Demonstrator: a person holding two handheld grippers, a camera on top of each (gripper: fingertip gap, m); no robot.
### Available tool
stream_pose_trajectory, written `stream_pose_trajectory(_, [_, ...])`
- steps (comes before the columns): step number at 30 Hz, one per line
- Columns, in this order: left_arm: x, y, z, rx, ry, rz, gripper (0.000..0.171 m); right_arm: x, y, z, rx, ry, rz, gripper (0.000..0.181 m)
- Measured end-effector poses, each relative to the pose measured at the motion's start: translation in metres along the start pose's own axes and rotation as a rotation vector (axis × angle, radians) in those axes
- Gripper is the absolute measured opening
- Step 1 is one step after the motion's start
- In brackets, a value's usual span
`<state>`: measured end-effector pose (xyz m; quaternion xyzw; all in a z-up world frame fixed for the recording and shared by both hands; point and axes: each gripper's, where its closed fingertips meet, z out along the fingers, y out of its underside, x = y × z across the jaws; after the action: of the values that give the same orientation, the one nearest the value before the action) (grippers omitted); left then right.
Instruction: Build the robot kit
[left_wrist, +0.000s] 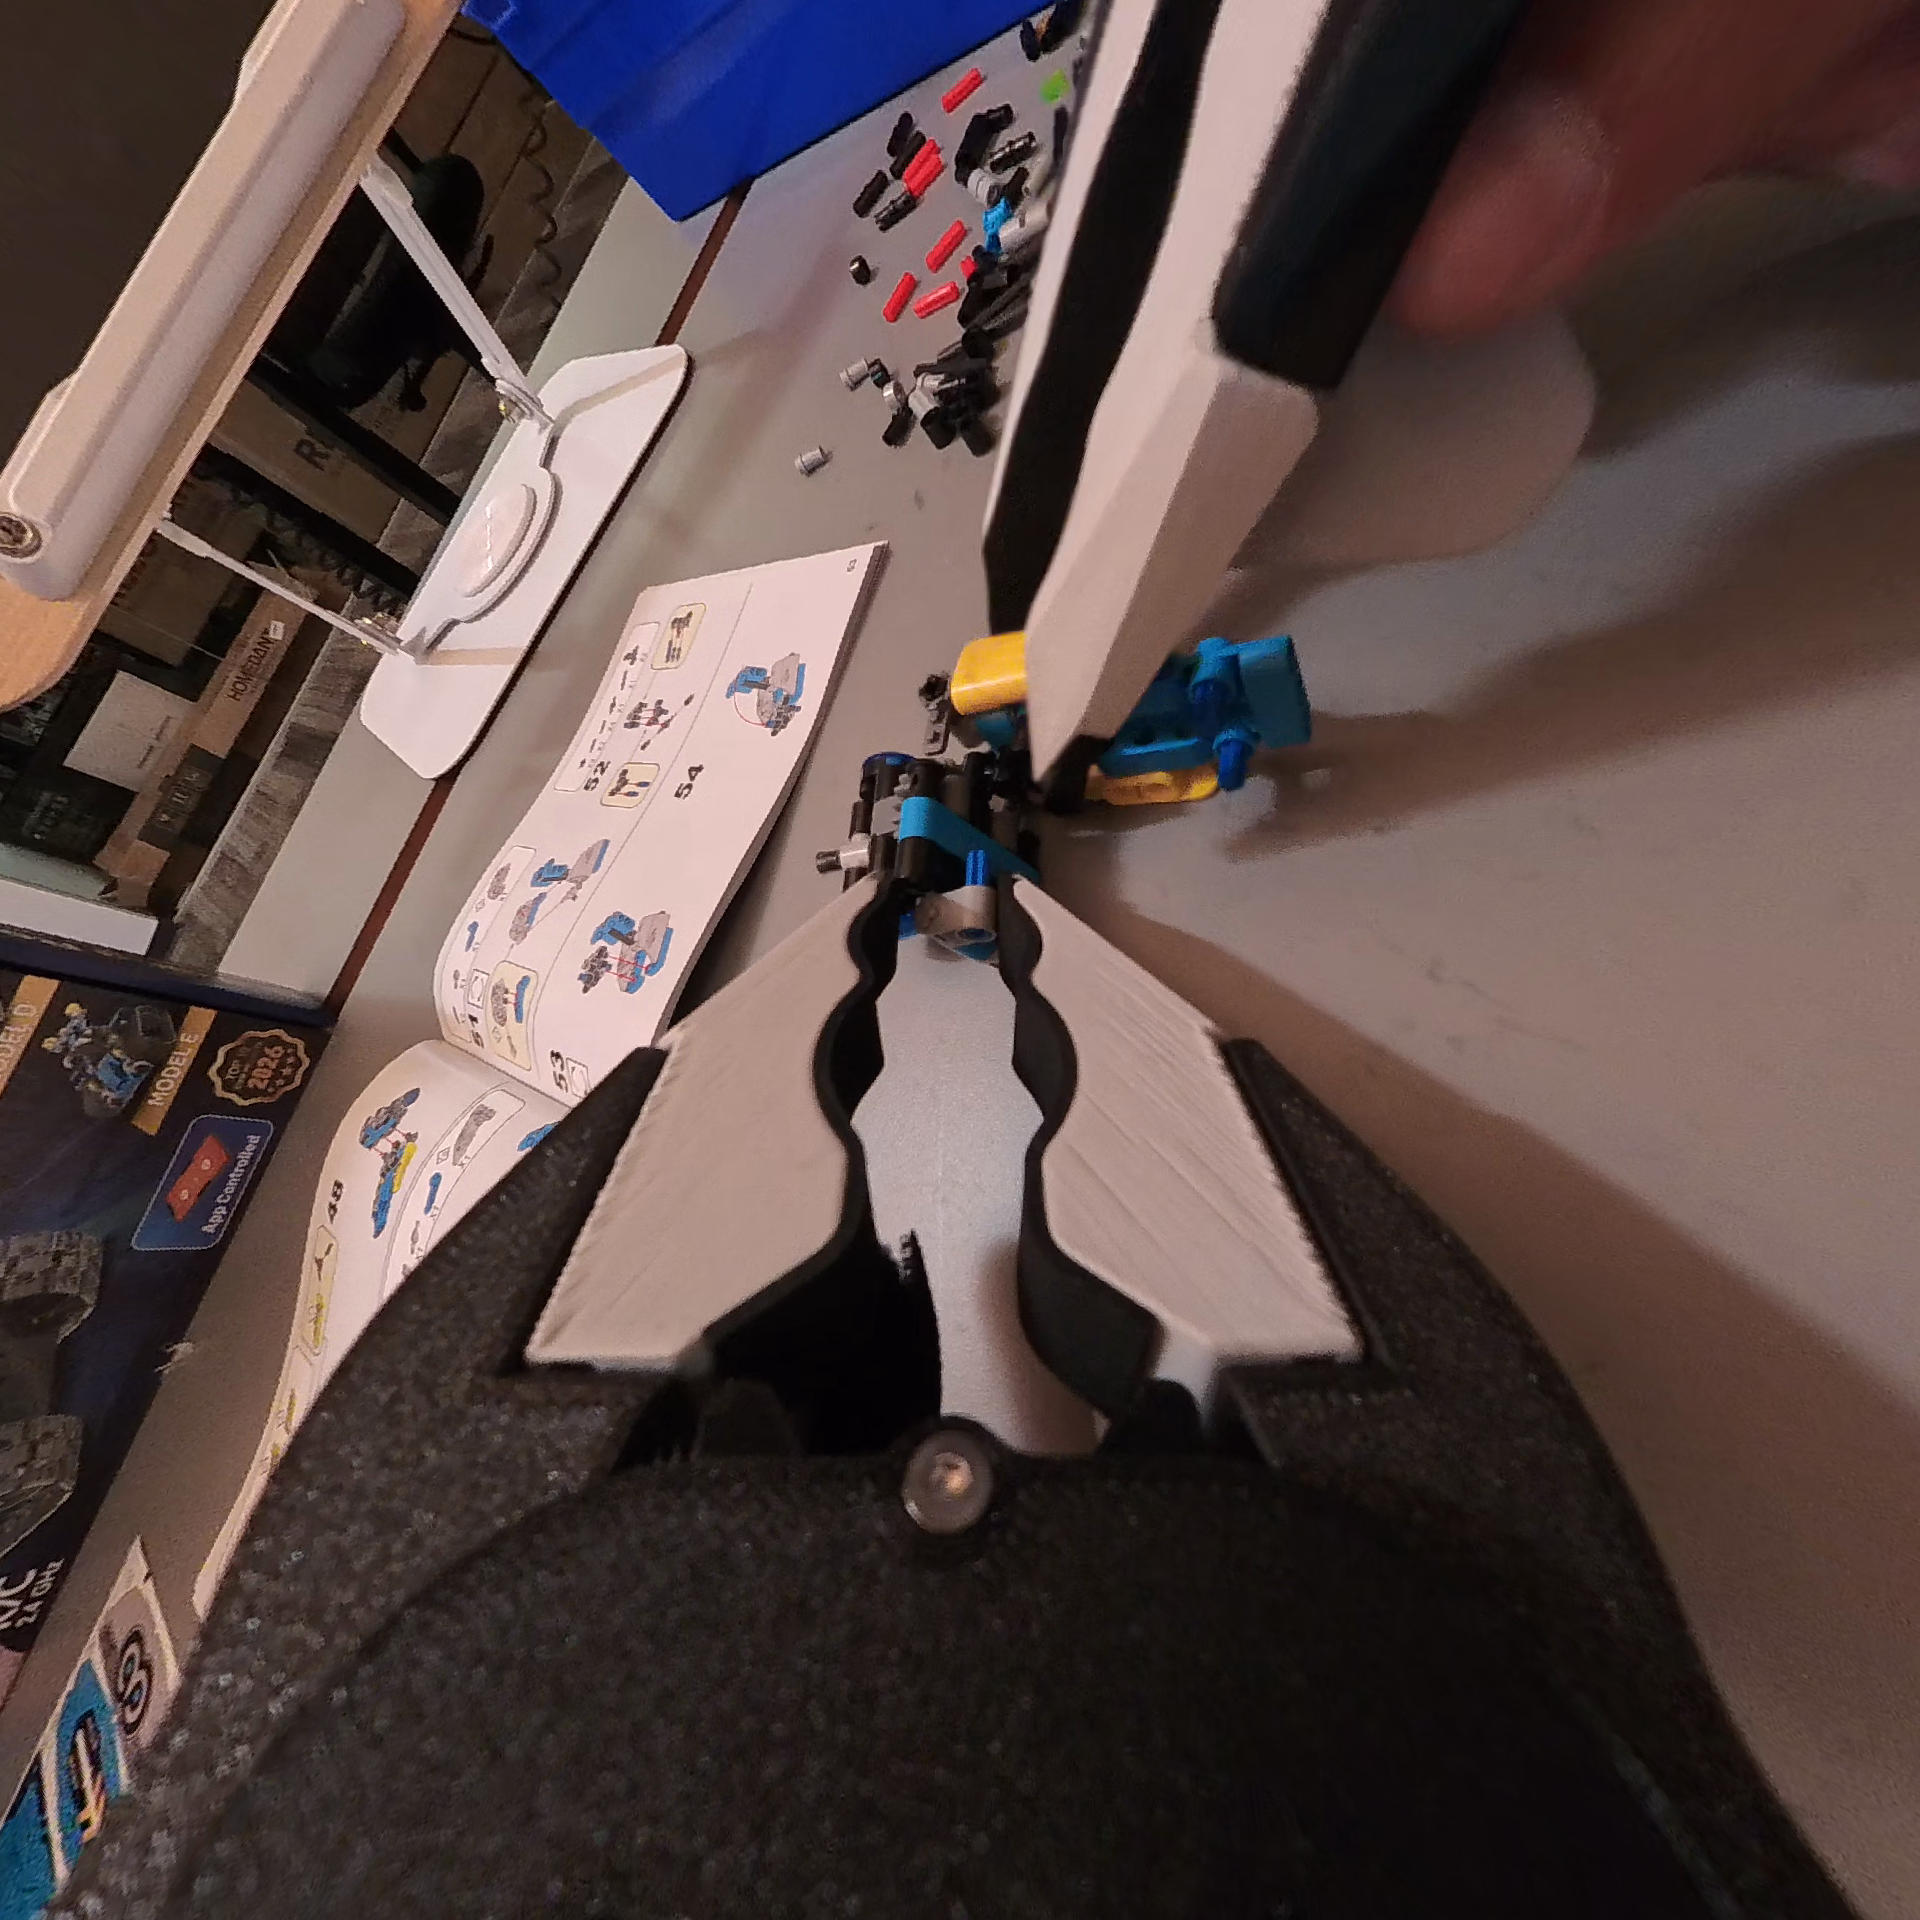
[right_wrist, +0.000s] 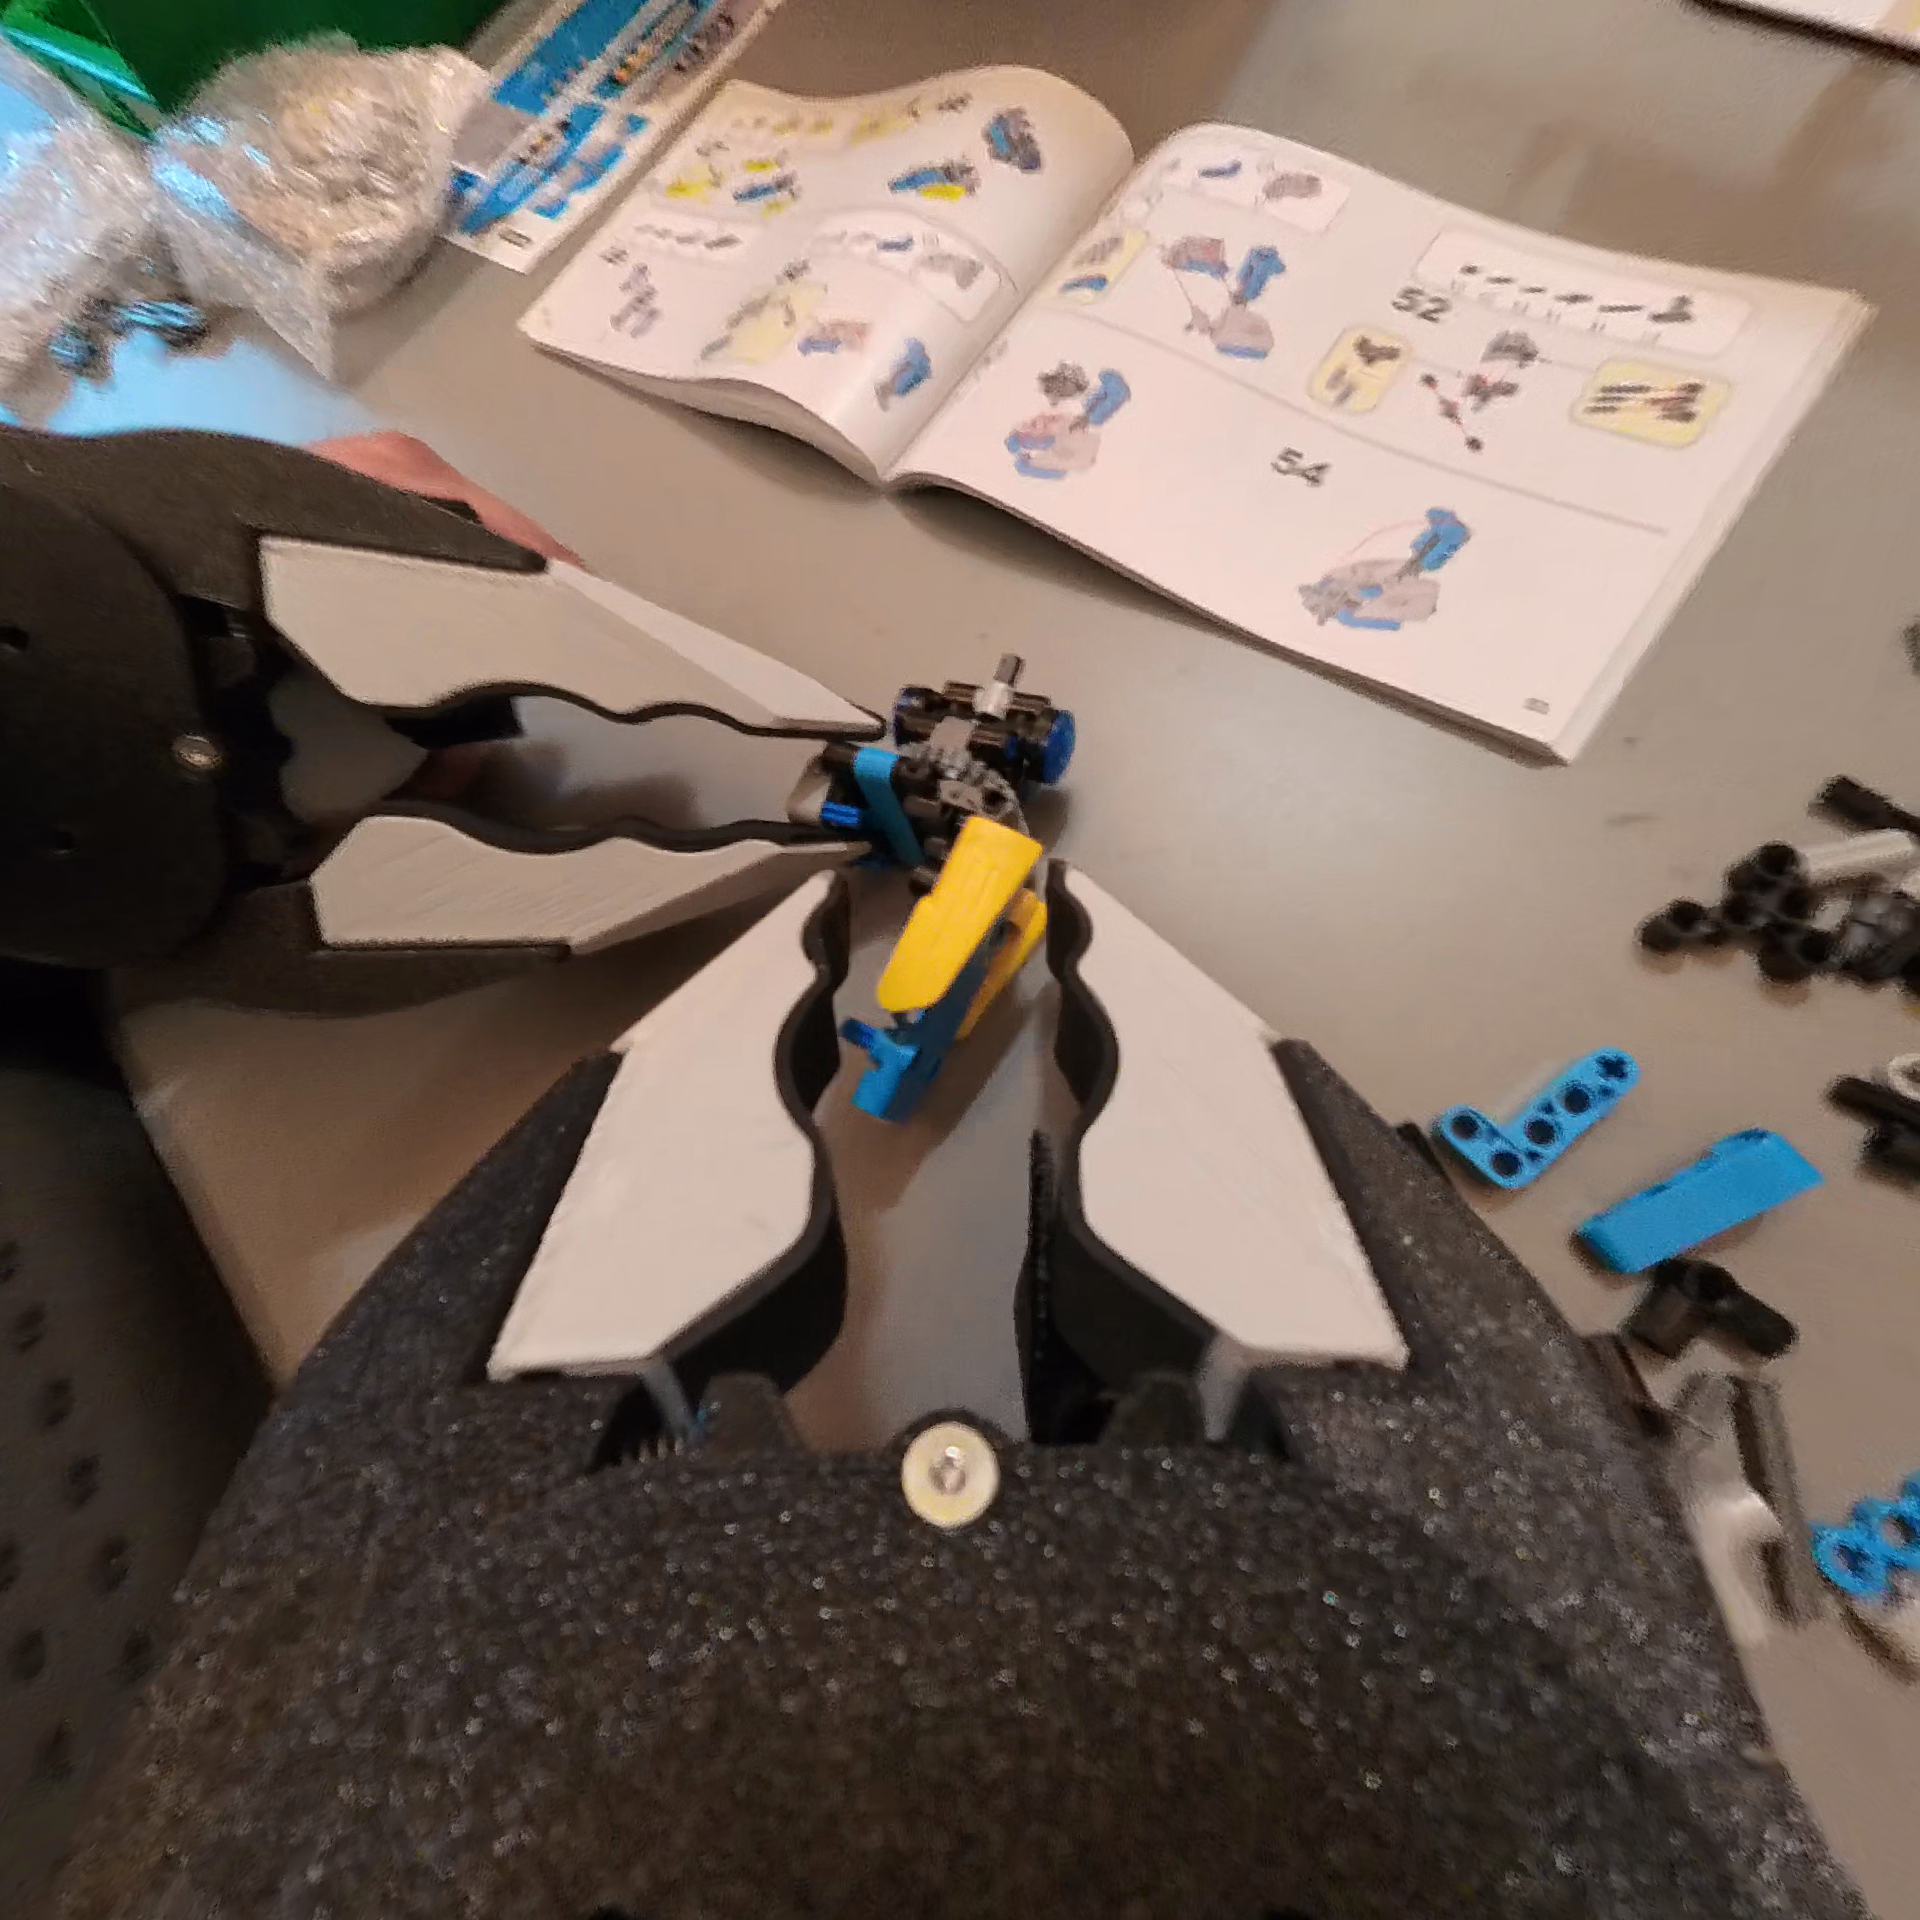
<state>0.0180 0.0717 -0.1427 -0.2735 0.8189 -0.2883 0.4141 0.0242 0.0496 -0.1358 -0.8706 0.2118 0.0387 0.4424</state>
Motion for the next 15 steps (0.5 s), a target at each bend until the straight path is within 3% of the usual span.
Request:
stream_pose_trajectory(4, [0.0000, 0.0002, 0.0004, -0.001, 0.007, -0.010, 0.018, -0.0044, 0.0041, 0.0066, -0.039, -0.054, 0.024, 0.034])
stream_pose_trajectory(9, [0.0009, -0.0005, 0.0005, 0.007, 0.015, 0.000, 0.018, 0.0001, 0.0024, 0.0105, -0.050, 0.015, -0.077, 0.025])
stream_pose_trajectory(15, [0.0016, -0.0012, 0.0005, 0.013, 0.022, 0.003, 0.018, -0.0026, 0.0046, 0.0093, -0.079, -0.092, -0.021, 0.025])
